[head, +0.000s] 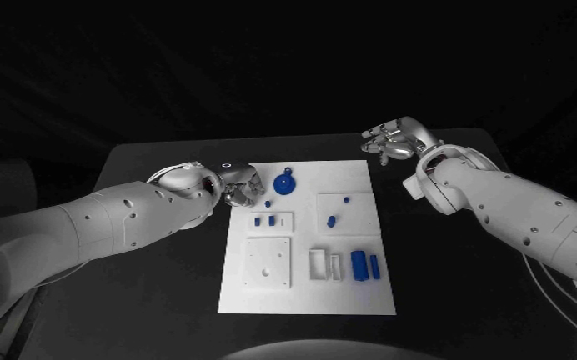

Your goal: Assemble the parts on the task board

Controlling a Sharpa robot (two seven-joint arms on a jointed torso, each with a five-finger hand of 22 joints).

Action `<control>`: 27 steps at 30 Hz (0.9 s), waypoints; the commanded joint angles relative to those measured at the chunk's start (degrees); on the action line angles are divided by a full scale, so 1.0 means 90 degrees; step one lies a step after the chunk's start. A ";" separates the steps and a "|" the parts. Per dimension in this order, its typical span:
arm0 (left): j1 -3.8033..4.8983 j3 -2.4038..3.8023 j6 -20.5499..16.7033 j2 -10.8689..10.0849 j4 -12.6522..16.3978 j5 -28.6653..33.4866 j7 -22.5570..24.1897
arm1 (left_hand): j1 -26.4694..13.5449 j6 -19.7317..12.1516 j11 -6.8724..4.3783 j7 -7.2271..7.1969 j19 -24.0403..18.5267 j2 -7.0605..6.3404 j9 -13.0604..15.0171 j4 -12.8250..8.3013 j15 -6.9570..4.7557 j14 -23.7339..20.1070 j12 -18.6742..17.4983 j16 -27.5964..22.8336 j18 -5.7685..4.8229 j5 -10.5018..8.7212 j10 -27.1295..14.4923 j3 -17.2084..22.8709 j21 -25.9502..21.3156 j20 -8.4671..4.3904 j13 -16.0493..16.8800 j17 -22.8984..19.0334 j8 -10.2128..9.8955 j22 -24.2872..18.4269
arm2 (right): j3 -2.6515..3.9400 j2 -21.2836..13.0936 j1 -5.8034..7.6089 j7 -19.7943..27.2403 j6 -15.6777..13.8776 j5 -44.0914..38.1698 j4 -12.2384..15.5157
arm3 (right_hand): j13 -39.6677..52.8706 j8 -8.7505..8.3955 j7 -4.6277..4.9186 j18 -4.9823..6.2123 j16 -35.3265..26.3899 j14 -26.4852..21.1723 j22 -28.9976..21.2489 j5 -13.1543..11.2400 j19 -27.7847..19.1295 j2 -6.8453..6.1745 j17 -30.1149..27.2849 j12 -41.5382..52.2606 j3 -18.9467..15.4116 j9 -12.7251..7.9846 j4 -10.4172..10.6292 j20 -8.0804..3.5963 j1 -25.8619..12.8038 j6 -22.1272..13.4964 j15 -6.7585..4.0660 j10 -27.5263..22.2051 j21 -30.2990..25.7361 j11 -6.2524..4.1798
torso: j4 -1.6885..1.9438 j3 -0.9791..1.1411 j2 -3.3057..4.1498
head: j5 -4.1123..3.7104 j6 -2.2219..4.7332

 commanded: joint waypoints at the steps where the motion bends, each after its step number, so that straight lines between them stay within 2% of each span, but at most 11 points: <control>1: 0.0019 0.0071 -0.0285 -0.0050 -0.0031 0.0391 0.0074 | 0.0057 0.0032 -0.0047 0.0076 0.0041 -0.0004 -0.0004 -0.0019 -0.0004 0.0039 0.0027 -0.0006 0.0109 0.0009 0.0072 0.0039 0.0021 -0.0013 0.0005 0.0002 0.0014 0.0145 | 0.0003 -0.0024 -0.0013 0.0015 0.0374 -0.0215 0.0085 | -0.0008 -0.0010 -0.0022 0.0099 0.0038 0.0020 0.0120 -0.0101 0.0029 0.0049 0.0015 -0.0082 0.0088 0.0004 -0.0046 0.0056 0.0003 0.0123 0.0044 -0.0076 0.0064 0.0016 | -0.0002 0.0009 -0.0005 | 0.0010 0.0016; 6: 0.0079 0.0217 -0.0632 -0.0176 -0.0026 0.1040 0.0144 | 0.0012 -0.0036 -0.0096 0.0092 0.0024 0.0013 -0.0004 -0.0025 -0.0029 0.0064 0.0028 0.0030 0.0095 0.0017 0.0278 0.0198 0.0077 -0.0039 0.0004 0.0019 0.0014 0.0149 | -0.0005 -0.0131 -0.0032 0.0103 0.0537 -0.0485 0.0256 | -0.0016 -0.0014 -0.0068 0.0159 0.0139 0.0185 0.0143 -0.0171 0.0168 0.0093 0.0041 -0.0123 0.0257 0.0001 -0.0152 0.0047 -0.0009 0.0337 0.0018 -0.0075 0.0185 0.0006 | 0.0008 0.0012 -0.0004 | -0.0015 0.0024; 8: 0.0114 0.0286 -0.0706 -0.0255 0.0026 0.1498 0.0155 | -0.0039 0.0058 -0.0163 0.0121 -0.0052 0.0020 0.0001 -0.0006 -0.0055 -0.0007 0.0040 -0.0028 0.0074 0.0010 0.0521 0.0256 0.0053 -0.0047 0.0005 -0.0002 0.0023 0.0135 | -0.0016 -0.0185 -0.0036 0.0100 0.0616 -0.0694 0.0343 | -0.0020 -0.0023 -0.0104 0.0174 0.0171 0.0262 0.0145 -0.0222 0.0224 0.0097 0.0042 -0.0135 0.0348 -0.0007 -0.0188 0.0039 -0.0042 0.0430 0.0006 -0.0059 0.0261 -0.0006 | 0.0004 0.0013 -0.0004 | -0.0049 0.0027; 11: 0.0165 0.0368 -0.0748 -0.0372 0.0129 0.2449 0.0199 | -0.0103 0.0187 -0.0216 0.0199 -0.0308 0.0054 0.0000 0.0019 -0.0052 -0.0203 0.0045 -0.0534 -0.0010 0.0009 0.0774 0.0304 -0.0145 -0.0052 0.0005 -0.0234 0.0015 0.0057 | -0.0033 -0.0258 -0.0062 0.0009 0.0838 -0.1070 0.0483 | -0.0021 -0.0020 -0.0124 0.0190 0.0187 0.0328 0.0144 -0.0289 0.0244 0.0093 0.0032 -0.0139 0.0436 -0.0006 -0.0222 0.0036 -0.0069 0.0511 0.0002 -0.0067 0.0351 -0.0011 | -0.0012 0.0014 -0.0006 | -0.0108 0.0032; 13: 0.0202 0.0409 -0.0741 -0.0458 0.0224 0.3508 0.0375 | -0.0154 0.0302 -0.0201 0.0241 -0.0571 0.0103 0.0009 0.0045 0.0011 -0.0446 0.0048 -0.1027 -0.0066 0.0024 0.0817 0.0324 -0.0382 -0.0003 0.0007 -0.0457 0.0033 -0.0067 | -0.0040 -0.0312 -0.0092 -0.0147 0.1167 -0.1325 0.0596 | -0.0021 -0.0019 -0.0133 0.0191 0.0176 0.0325 0.0138 -0.0358 0.0223 0.0099 0.0021 -0.0141 0.0460 -0.0005 -0.0220 0.0041 -0.0086 0.0552 0.0007 -0.0096 0.0376 -0.0003 | -0.0013 0.0016 -0.0009 | -0.0171 0.0018; 15: 0.0230 0.0433 -0.0700 -0.0543 0.0353 0.4630 0.0616 | -0.0235 0.0402 -0.0158 0.0309 -0.0571 0.0213 -0.0004 -0.0009 0.0079 -0.0118 0.0053 -0.2144 -0.0059 0.0167 0.0727 0.0335 -0.0819 0.0069 0.0011 -0.1014 -0.0002 -0.0520 | -0.0062 -0.0365 -0.0120 -0.0289 0.1397 -0.1601 0.0722 | -0.0023 -0.0019 -0.0134 0.0199 0.0171 0.0327 0.0138 -0.0409 0.0206 0.0098 0.0010 -0.0143 0.0502 -0.0005 -0.0235 0.0046 -0.0074 0.0585 0.0013 -0.0137 0.0403 0.0005 | -0.0009 0.0015 -0.0008 | -0.0216 0.0046; 19: 0.0257 0.0456 -0.0615 -0.0668 0.0633 0.6130 0.1011 | -0.0412 0.0275 0.0007 0.0266 -0.1058 0.0240 0.0001 0.0052 0.0337 -0.0457 0.0022 -0.3300 -0.0103 0.0158 0.0257 0.0374 -0.1086 0.0265 -0.0002 -0.1452 0.0007 -0.1015 | -0.0110 -0.0456 -0.0180 -0.0495 0.1537 -0.2126 0.0997 | -0.0024 -0.0015 -0.0146 0.0217 0.0171 0.0330 0.0133 -0.0518 0.0167 0.0039 -0.0012 -0.0146 0.0590 -0.0004 -0.0238 0.0059 -0.0056 0.0643 0.0021 -0.0173 0.0479 0.0013 | -0.0002 0.0011 -0.0012 | -0.0215 0.0069; 22: 0.0263 0.0463 -0.0481 -0.0688 0.0751 0.6669 0.1104 | -0.0488 0.0085 0.0137 0.0246 -0.1272 0.0304 -0.0001 0.0115 0.0498 -0.0400 0.0029 -0.4118 -0.0048 -0.0241 -0.0421 0.0278 -0.1084 0.0454 0.0000 -0.1728 0.0009 -0.1668 | -0.0215 -0.0479 -0.0199 -0.0574 0.1451 -0.2471 0.1136 | -0.0024 -0.0016 -0.0168 0.0216 0.0152 0.0296 0.0126 -0.0619 0.0127 -0.0009 -0.0027 -0.0145 0.0574 -0.0003 -0.0246 0.0069 -0.0043 0.0739 0.0030 -0.0223 0.0483 0.0022 | -0.0008 -0.0007 -0.0016 | -0.0209 0.0088; 24: 0.0265 0.0465 -0.0374 -0.0683 0.0801 0.6863 0.1159 | -0.0494 0.0059 0.0143 0.0204 -0.1316 0.0350 0.0005 0.0155 0.0569 -0.0271 0.0035 -0.4715 -0.0003 -0.0264 -0.0468 -0.0022 -0.1076 0.0574 -0.0001 -0.1881 0.0019 -0.2324 | -0.0313 -0.0482 -0.0206 -0.0661 0.1363 -0.2759 0.1230 | -0.0024 -0.0021 -0.0166 0.0219 0.0149 0.0292 0.0122 -0.0761 0.0118 -0.0045 -0.0035 -0.0145 0.0552 -0.0008 -0.0253 0.0078 -0.0017 0.0747 0.0046 -0.0328 0.0486 0.0048 | -0.0011 -0.0015 -0.0018 | -0.0212 0.0104; 26: 0.0266 0.0468 -0.0260 -0.0676 0.0831 0.6977 0.1223 | -0.0598 0.0029 0.0139 0.0177 -0.1490 0.0316 0.0003 0.0242 0.0693 -0.0365 0.0038 -0.5163 -0.0030 -0.0263 -0.0466 -0.0407 -0.1074 0.0707 0.0000 -0.1992 0.0016 -0.2916 | -0.0395 -0.0480 -0.0210 -0.0811 0.1319 -0.3081 0.1324 | -0.0024 -0.0019 -0.0174 0.0228 0.0151 0.0296 0.0117 -0.0825 0.0115 -0.0083 -0.0043 -0.0145 0.0523 -0.0009 -0.0251 0.0089 0.0005 0.0746 0.0054 -0.0383 0.0489 0.0061 | -0.0014 -0.0019 -0.0015 | -0.0208 0.0110; 27: 0.0267 0.0469 -0.0205 -0.0675 0.0841 0.7016 0.1258 | -0.0618 0.0024 0.0167 0.0189 -0.1564 0.0366 0.0010 0.0312 0.0786 -0.0540 0.0041 -0.5177 -0.0004 -0.0251 -0.0466 -0.0740 -0.1064 0.0815 0.0002 -0.2127 0.0030 -0.3513 | -0.0432 -0.0478 -0.0212 -0.0915 0.1319 -0.3228 0.1365 | -0.0025 -0.0020 -0.0184 0.0232 0.0151 0.0299 0.0113 -0.0879 0.0117 -0.0109 -0.0048 -0.0146 0.0496 -0.0009 -0.0241 0.0095 0.0003 0.0751 0.0062 -0.0425 0.0489 0.0069 | -0.0016 -0.0022 -0.0016 | -0.0206 0.0111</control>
